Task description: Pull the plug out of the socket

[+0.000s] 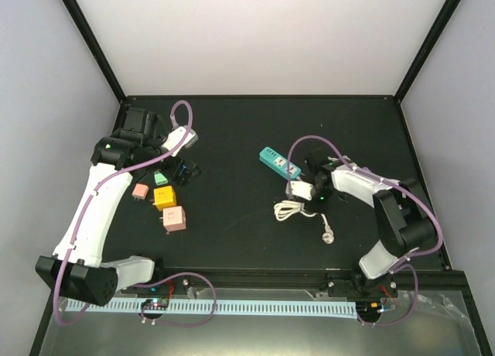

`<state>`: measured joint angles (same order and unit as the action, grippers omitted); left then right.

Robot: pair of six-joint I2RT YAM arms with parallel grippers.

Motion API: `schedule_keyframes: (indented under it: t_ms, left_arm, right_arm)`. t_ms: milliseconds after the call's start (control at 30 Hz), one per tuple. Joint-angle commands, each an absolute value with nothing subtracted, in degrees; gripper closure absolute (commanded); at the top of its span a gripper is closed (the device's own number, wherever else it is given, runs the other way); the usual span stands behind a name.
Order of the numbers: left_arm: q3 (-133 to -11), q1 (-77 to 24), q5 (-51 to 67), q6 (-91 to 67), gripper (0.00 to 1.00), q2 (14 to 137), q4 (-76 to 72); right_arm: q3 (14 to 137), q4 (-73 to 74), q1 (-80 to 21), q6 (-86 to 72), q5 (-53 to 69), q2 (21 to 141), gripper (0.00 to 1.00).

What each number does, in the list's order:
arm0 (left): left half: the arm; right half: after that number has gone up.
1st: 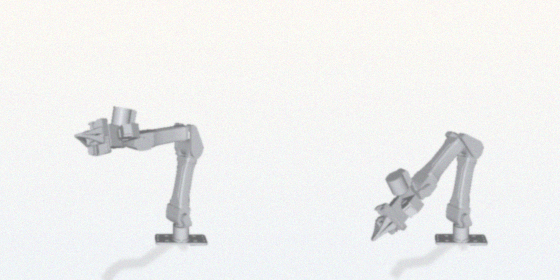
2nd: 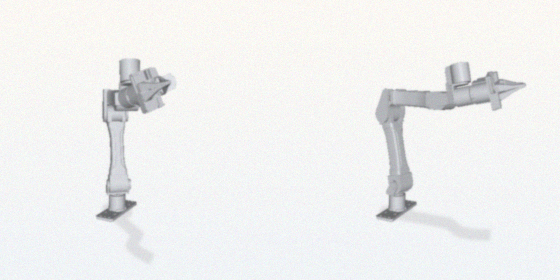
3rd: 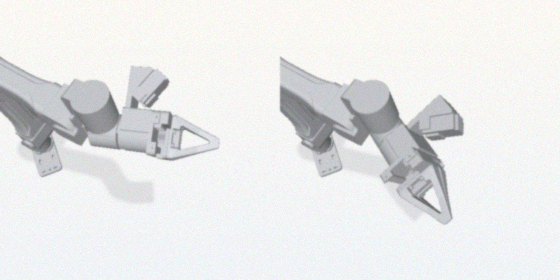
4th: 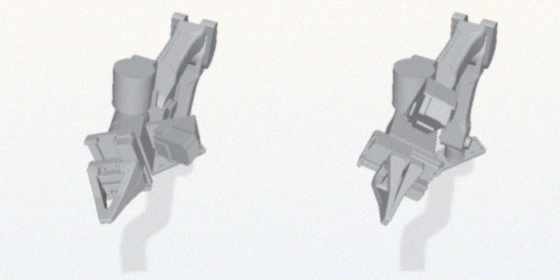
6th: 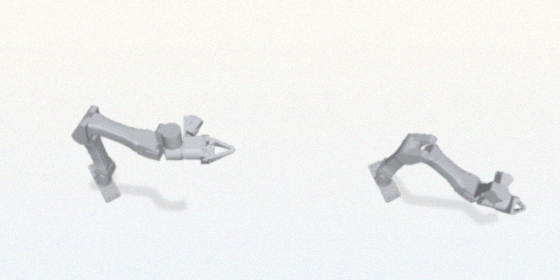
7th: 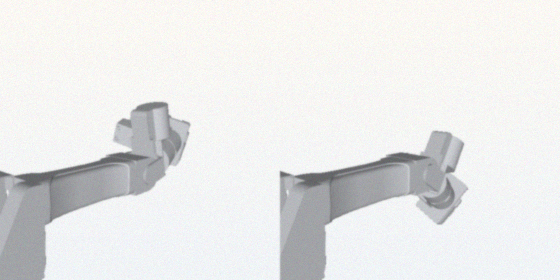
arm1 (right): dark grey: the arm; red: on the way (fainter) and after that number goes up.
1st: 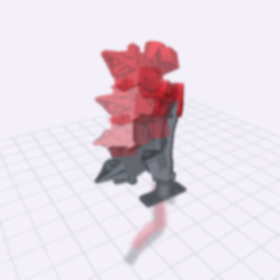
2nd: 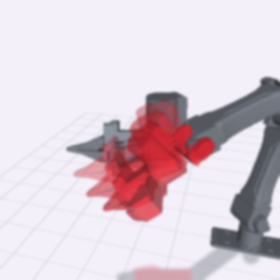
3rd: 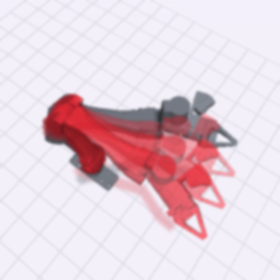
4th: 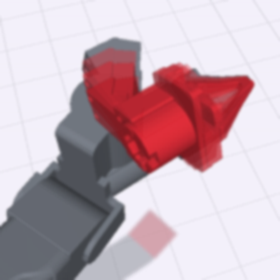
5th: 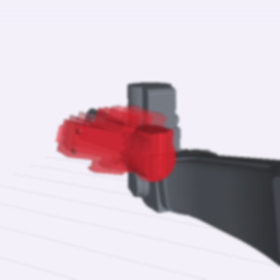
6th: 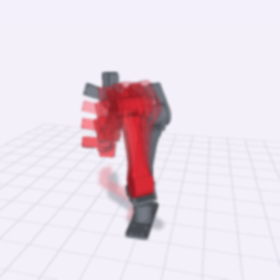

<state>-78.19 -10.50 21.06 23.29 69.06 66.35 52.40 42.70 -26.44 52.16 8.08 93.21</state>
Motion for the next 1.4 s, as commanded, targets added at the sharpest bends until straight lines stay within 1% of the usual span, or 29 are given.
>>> schedule_keyframes:
  t_ms: [0, 67, 133, 233, 300, 500, 533, 567, 600, 700, 767, 833, 900, 1067, 1233, 1367]
  left_arm:
    - [-78.9, -10.1, 21.4, 22.4, 0.01, 68.6, 65.2]
    - [-78.4, -10.2, 21.2, 21.9, 0.01, 68.6, 64.4]
    - [-78.0, -10.1, 21.4, 21.0, 0.01, 68.8, 63.5]
    - [-78.1, -10.1, 22.0, 19.0, 0.01, 69.6, 62.6]
    - [-78.9, -10.2, 22.0, 18.2, 0.01, 70.1, 62.5]
    - [-82.3, -10.2, 22.8, 15.9, 0.01, 71.6, 59.9]
    - [-84.1, -10.3, 23.1, 15.9, 0.01, 72.4, 60.4]
    - [-86.4, -10.2, 23.4, 15.9, 0.01, 73.0, 61.1]
    - [-89.0, -10.1, 22.9, 16.0, 0.01, 75.0, 61.8]
    - [-96.4, -9.7, 17.3, 14.7, 0.01, 77.6, 61.9]
    - [-98.9, -8.3, 14.9, 13.2, 0.01, 78.2, 59.9]
    - [-100.4, -6.4, 14.0, 11.5, 0.01, 78.3, 58.1]
    - [-101.0, -4.1, 14.3, 10.1, 0.01, 78.5, 56.9]
    - [-97.4, 2.4, 18.0, 7.2, 0.01, 78.8, 55.0]
    - [-87.9, 9.2, 20.2, 7.9, 0.01, 77.1, 51.4]
    - [-82.6, 13.0, 22.0, 9.0, 0.01, 75.0, 50.8]
  right_arm:
    - [48.6, 45.7, -19.2, 58.4, 3.5, 90.5, 0.57]
    - [47.7, 46.0, -16.4, 59.9, 2.8, 89.2, 0.55]
    - [46.9, 46.3, -15.0, 60.7, 2.6, 87.6, 0.49]
    - [47.4, 48.1, -14.8, 60.2, 3.3, 84.4, 0.32]
    - [49.6, 50.9, -14.7, 59.2, 5.6, 82.3, 0.26]
    - [63.8, 61.5, -14.9, 55.6, 14.2, 78.3, 0.11]
    - [66.8, 62.8, -14.8, 54.8, 15.7, 78.0, 0.08]
    - [69.9, 63.6, -14.9, 53.7, 17.2, 78.0, 0.02]
    - [73.2, 64.3, -14.9, 52.5, 18.7, 78.1, 0.0]
    - [83.4, 64.2, -14.9, 46.5, 22.3, 79.4, 0.0]
    - [89.3, 61.6, -14.9, 40.7, 24.2, 80.1, 0.0]
    - [91.8, 56.3, -14.8, 33.8, 25.5, 79.4, 0.0]
    - [91.7, 50.8, -14.8, 28.1, 26.6, 78.1, 0.0]
    - [85.3, 37.6, -11.6, 15.8, 26.8, 73.8, 0.0]
    - [73.9, 23.6, -0.8, 0.9, 30.8, 68.8, 0.0]
    - [65.4, 17.8, 6.4, -3.6, 32.0, 66.0, 0.0]
